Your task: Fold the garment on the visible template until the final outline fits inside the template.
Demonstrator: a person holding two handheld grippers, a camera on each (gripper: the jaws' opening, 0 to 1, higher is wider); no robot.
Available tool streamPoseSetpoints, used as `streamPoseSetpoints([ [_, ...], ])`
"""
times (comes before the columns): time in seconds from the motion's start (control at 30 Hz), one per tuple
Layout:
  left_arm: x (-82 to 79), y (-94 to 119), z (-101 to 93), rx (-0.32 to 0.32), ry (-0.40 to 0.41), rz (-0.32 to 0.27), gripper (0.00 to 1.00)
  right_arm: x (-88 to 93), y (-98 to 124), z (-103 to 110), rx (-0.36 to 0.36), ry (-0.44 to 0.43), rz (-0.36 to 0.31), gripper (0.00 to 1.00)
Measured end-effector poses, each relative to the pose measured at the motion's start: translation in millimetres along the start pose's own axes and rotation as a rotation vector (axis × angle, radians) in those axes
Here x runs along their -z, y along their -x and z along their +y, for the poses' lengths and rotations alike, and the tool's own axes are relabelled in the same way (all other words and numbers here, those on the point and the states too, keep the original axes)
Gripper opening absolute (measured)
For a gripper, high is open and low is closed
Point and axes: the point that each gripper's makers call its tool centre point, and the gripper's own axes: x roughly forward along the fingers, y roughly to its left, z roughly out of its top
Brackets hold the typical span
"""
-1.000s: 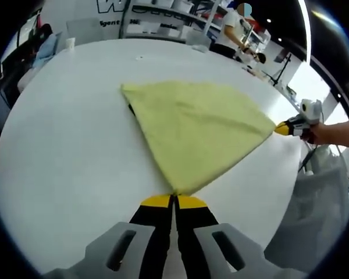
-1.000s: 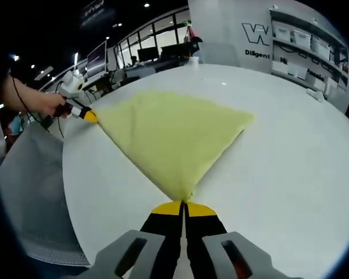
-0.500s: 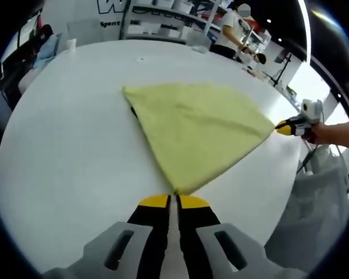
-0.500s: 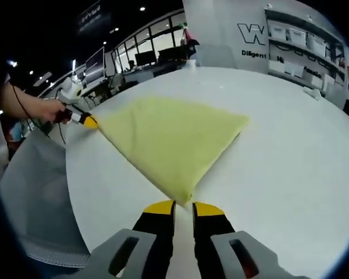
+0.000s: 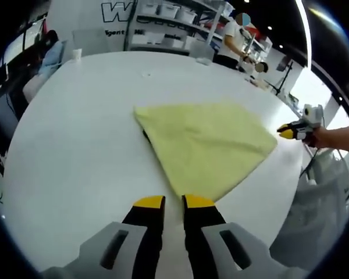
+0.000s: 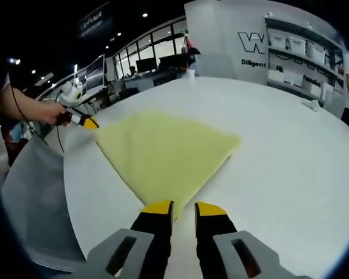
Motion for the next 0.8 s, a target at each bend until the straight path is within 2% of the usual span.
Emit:
streamPoseSetpoints([
  [0.4,-42.4,-22,7.4,0.029,-0.057,-0.036,0.14,-40.6,-30,-30,0.013,0.061,-0.021,0.12],
  [0.8,-80.0,-52,15.8,0.065,-0.129,-0.068,0.20,-64.4,-65,-57,0.023,0.117,-0.019,0.15],
])
